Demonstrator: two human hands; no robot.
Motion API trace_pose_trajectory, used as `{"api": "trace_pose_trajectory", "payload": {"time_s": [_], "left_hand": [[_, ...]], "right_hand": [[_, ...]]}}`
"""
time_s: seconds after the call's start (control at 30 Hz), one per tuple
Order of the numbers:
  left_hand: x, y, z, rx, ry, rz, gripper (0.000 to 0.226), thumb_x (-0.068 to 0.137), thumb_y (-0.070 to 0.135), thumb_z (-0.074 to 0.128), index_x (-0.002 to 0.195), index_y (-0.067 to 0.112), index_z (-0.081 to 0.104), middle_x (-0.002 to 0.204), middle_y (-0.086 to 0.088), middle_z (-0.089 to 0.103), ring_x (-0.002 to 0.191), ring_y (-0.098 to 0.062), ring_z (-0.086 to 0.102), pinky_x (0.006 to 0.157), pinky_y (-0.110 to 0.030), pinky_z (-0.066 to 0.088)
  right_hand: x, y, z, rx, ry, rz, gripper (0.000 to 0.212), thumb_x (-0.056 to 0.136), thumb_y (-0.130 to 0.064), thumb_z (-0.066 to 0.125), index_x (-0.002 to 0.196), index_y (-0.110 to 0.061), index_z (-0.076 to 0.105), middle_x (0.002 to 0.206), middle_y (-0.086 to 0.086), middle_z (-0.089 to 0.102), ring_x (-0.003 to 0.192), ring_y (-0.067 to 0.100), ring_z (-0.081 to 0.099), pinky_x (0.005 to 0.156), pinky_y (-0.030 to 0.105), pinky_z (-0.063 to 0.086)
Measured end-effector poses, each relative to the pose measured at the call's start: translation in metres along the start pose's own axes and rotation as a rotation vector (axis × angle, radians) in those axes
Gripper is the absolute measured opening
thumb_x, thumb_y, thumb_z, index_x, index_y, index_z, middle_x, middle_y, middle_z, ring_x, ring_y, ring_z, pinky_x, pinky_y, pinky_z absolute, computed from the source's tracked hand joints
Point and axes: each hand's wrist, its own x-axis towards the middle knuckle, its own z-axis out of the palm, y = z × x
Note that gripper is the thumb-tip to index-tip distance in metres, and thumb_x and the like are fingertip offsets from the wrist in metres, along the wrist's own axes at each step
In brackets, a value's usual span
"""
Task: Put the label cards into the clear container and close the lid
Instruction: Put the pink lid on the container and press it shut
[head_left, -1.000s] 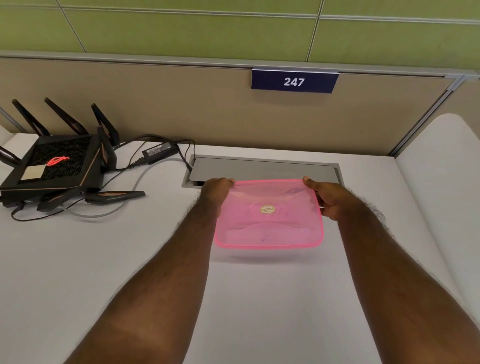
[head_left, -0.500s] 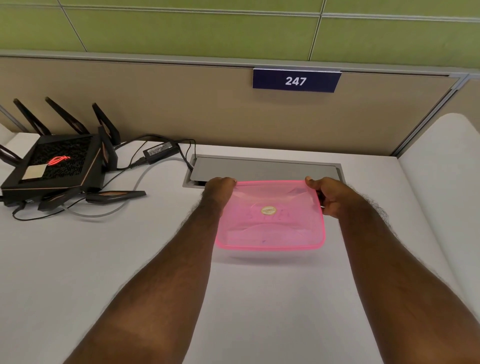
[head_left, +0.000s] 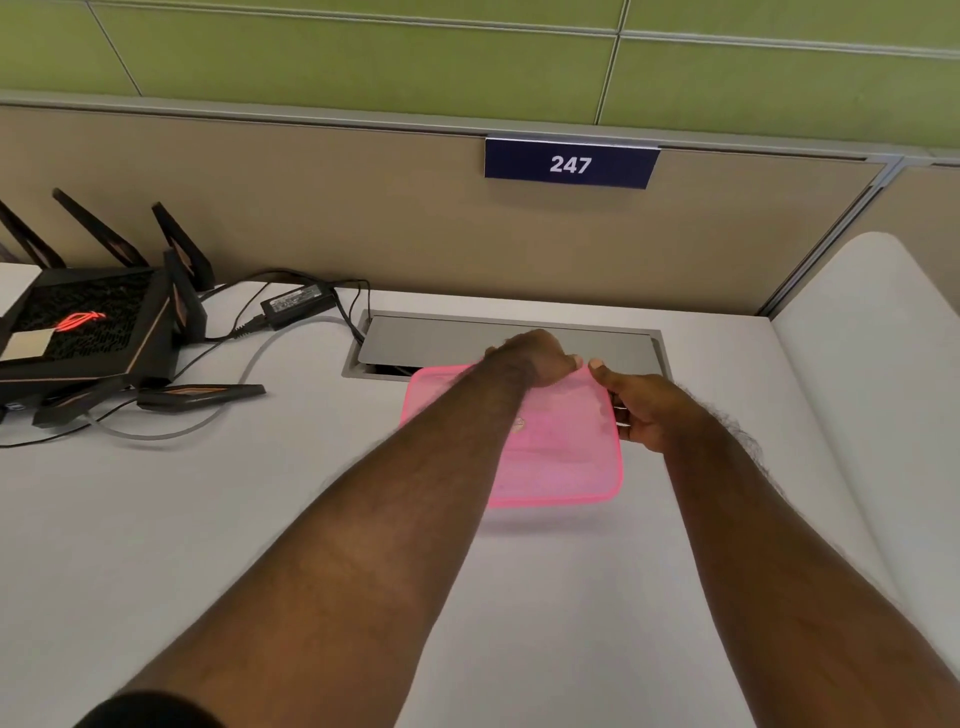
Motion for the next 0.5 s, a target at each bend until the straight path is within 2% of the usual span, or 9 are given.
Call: {"api": "trace_pose_trajectory", "payload": {"time_s": [0.07, 0.1, 0.27, 0.33, 0.43, 0.5], "left_hand": [[0.000, 0.001, -0.007, 0.019, -0.034, 0.020, 0.053, 0.094, 0.053, 0.046, 0.122, 0.011, 0.066, 0.128, -0.010, 0.063, 0.115, -0.028, 0.057, 0.089, -0.029, 0.043], [0.000, 0.002, -0.011, 0.041, -0.046, 0.026, 0.054, 0.095, 0.053, 0.046, 0.123, 0.011, 0.065, 0.128, -0.010, 0.062, 0.114, -0.027, 0.058, 0.086, -0.029, 0.042], [0.001, 0.007, -0.018, 0.119, -0.131, 0.023, 0.058, 0.096, 0.057, 0.041, 0.130, 0.014, 0.061, 0.133, -0.008, 0.059, 0.118, -0.026, 0.056, 0.096, -0.034, 0.043], [0.004, 0.007, -0.020, 0.122, -0.152, 0.022, 0.057, 0.095, 0.057, 0.043, 0.129, 0.015, 0.061, 0.132, -0.006, 0.060, 0.117, -0.025, 0.057, 0.097, -0.035, 0.045], [0.009, 0.007, -0.021, 0.134, -0.186, 0.041, 0.053, 0.096, 0.055, 0.043, 0.126, 0.016, 0.063, 0.130, -0.006, 0.061, 0.112, -0.025, 0.059, 0.090, -0.033, 0.045], [0.012, 0.008, -0.019, 0.170, -0.199, 0.059, 0.051, 0.097, 0.052, 0.041, 0.124, 0.015, 0.063, 0.130, -0.007, 0.060, 0.109, -0.024, 0.058, 0.084, -0.031, 0.042]], "right_hand": [[0.000, 0.000, 0.000, -0.021, 0.010, -0.001, 0.045, 0.082, -0.044, 0.070, 0.104, -0.006, 0.065, 0.103, 0.012, 0.069, 0.091, 0.027, 0.064, 0.074, 0.038, 0.053], [0.001, 0.000, 0.001, -0.024, 0.022, -0.005, 0.045, 0.083, -0.043, 0.070, 0.106, -0.005, 0.064, 0.104, 0.012, 0.069, 0.091, 0.027, 0.063, 0.074, 0.038, 0.053], [0.004, -0.004, 0.007, 0.016, 0.045, 0.017, 0.044, 0.086, -0.037, 0.069, 0.112, -0.001, 0.062, 0.106, 0.015, 0.068, 0.091, 0.027, 0.062, 0.084, 0.041, 0.054], [0.004, -0.005, 0.009, 0.033, 0.052, 0.019, 0.041, 0.088, -0.034, 0.068, 0.111, -0.001, 0.062, 0.106, 0.016, 0.067, 0.090, 0.027, 0.062, 0.083, 0.041, 0.054], [0.006, -0.006, 0.012, 0.054, 0.073, 0.016, 0.033, 0.090, -0.031, 0.066, 0.106, -0.003, 0.062, 0.103, 0.015, 0.067, 0.087, 0.027, 0.062, 0.079, 0.040, 0.054], [0.008, -0.004, 0.015, 0.036, 0.117, 0.000, 0.027, 0.090, -0.030, 0.065, 0.098, -0.004, 0.062, 0.105, 0.017, 0.067, 0.093, 0.030, 0.063, 0.084, 0.043, 0.054]]}}
